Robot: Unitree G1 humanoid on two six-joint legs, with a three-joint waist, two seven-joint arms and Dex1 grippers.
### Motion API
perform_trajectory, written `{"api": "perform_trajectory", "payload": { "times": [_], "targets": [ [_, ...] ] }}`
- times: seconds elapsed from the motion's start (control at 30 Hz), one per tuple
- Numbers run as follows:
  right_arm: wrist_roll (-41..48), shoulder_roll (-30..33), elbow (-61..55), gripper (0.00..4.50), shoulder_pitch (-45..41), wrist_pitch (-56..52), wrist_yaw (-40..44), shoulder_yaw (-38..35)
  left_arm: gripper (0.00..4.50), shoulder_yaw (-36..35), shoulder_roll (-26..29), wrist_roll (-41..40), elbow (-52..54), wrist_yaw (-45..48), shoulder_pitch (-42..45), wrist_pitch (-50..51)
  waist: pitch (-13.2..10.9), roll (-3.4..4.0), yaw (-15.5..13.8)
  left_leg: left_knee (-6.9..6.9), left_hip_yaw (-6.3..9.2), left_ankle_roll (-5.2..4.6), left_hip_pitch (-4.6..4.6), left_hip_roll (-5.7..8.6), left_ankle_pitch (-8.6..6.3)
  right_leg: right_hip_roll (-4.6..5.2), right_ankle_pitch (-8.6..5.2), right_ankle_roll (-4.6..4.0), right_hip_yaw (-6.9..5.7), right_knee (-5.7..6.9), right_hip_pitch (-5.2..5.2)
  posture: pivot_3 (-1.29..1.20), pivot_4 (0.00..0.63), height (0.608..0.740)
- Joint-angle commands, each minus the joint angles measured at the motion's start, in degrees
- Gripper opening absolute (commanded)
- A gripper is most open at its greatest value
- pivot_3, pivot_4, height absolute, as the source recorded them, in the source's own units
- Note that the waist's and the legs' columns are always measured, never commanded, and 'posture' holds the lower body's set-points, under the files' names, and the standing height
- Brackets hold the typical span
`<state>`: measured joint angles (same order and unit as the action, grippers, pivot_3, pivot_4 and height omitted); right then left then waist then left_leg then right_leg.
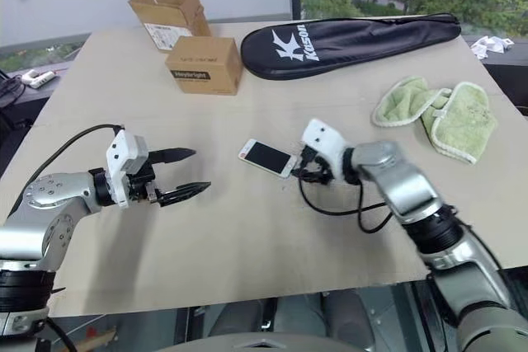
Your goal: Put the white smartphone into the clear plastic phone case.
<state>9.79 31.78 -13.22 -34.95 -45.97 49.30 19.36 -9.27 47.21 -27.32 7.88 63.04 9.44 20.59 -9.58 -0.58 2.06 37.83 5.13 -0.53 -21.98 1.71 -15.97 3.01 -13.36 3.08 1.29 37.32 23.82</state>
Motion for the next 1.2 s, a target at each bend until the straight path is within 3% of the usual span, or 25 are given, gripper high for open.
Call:
{"api": "perform_trajectory", "payload": {
  "times": [0.03, 0.17, 0.27, 0.43, 0.67, 1.0, 1.1, 1.2],
  "targets": [
    [3.07, 6.35, -6.93, 2.92, 2.18, 2.66, 5.91, -3.42, 4.5, 3.81, -1.76, -1.59, 3.62, 1.94, 3.41, 0.46, 0.0, 0.0, -0.25, 0.0, 0.0, 0.0, -0.01, 0.0, 0.0, 0.01, 0.0, 0.0, -0.01, 0.0, 0.0, 0.0, 0.15, 0.74],
    [3.58, 11.46, -8.15, 2.92, 5.89, 4.24, 6.63, -6.32, 4.5, 7.79, -4.74, -1.99, 2.02, 3.57, 9.58, 0.98, -0.03, -0.05, -0.34, 0.02, -0.02, -0.02, -0.04, 0.01, 0.0, 0.01, 0.0, 0.02, -0.01, -0.06, -0.04, 0.0, 0.15, 0.74],
    [1.62, 8.54, -5.91, 2.92, 5.22, 5.78, 2.02, -6.15, 4.5, 7.3, -4.17, -0.88, -3.45, 5.76, 11.99, -0.86, -0.04, -0.07, 0.33, 0.06, -0.07, -0.01, 0.01, 0.01, 0.0, -0.03, 0.0, 0.01, 0.04, 0.03, -0.05, 0.0, 0.15, 0.74],
    [1.97, -0.8, -3.87, 4.46, 2.06, 3.75, -1.7, -2.37, 4.5, 6.12, -0.77, 0.8, -8.47, 8.79, 12.2, -3.54, -0.05, -0.06, 1.14, 0.03, -0.17, 0.0, 0.13, -0.13, 0.01, -0.24, -0.01, -0.02, 0.24, 0.26, 0.05, 0.0, 0.15, 0.74],
    [-3.62, -12.29, 9.96, 4.46, -1.91, 3.19, -9.98, 3.39, 4.5, 3.02, 2.49, 1.18, -8.32, 8.75, 8.72, -4.83, -0.05, -0.09, 0.11, 0.05, -0.18, 0.23, -0.04, -0.03, 0.15, -0.09, 0.0, 0.0, 0.23, 0.12, 0.17, 0.0, 0.15, 0.74],
    [-6.87, -16.24, 17.45, 4.46, -3.36, -1.2, -10.69, 7.6, 4.5, 0.31, 2.45, 0.14, -3.5, 6.06, 3.79, -2.9, -0.01, -0.12, 0.41, 0.04, -0.17, 0.05, 0.18, -0.01, 0.04, -0.08, 0.0, -0.01, 0.25, 0.41, 0.1, 0.0, 0.15, 0.74],
    [-6.93, -16.69, 16.09, 3.11, -2.53, -3.64, -10.93, 8.1, 4.5, 0.16, 2.65, 0.01, -3.21, 5.85, 3.69, -2.57, 0.01, -0.12, 0.37, 0.04, -0.11, 0.05, 0.23, -0.03, 0.04, -0.13, 0.0, -0.02, 0.2, 0.45, 0.04, 0.0, 0.15, 0.74],
    [-6.98, -16.92, 15.45, 2.92, -1.92, -4.78, -11.03, 8.06, 4.5, 0.2, 2.78, 0.05, -3.34, 5.78, 3.91, -2.42, 0.03, -0.14, 0.37, 0.04, -0.13, 0.05, 0.23, -0.03, 0.04, -0.12, 0.0, -0.02, 0.21, 0.41, 0.03, 0.0, 0.15, 0.74]
  ]
}}
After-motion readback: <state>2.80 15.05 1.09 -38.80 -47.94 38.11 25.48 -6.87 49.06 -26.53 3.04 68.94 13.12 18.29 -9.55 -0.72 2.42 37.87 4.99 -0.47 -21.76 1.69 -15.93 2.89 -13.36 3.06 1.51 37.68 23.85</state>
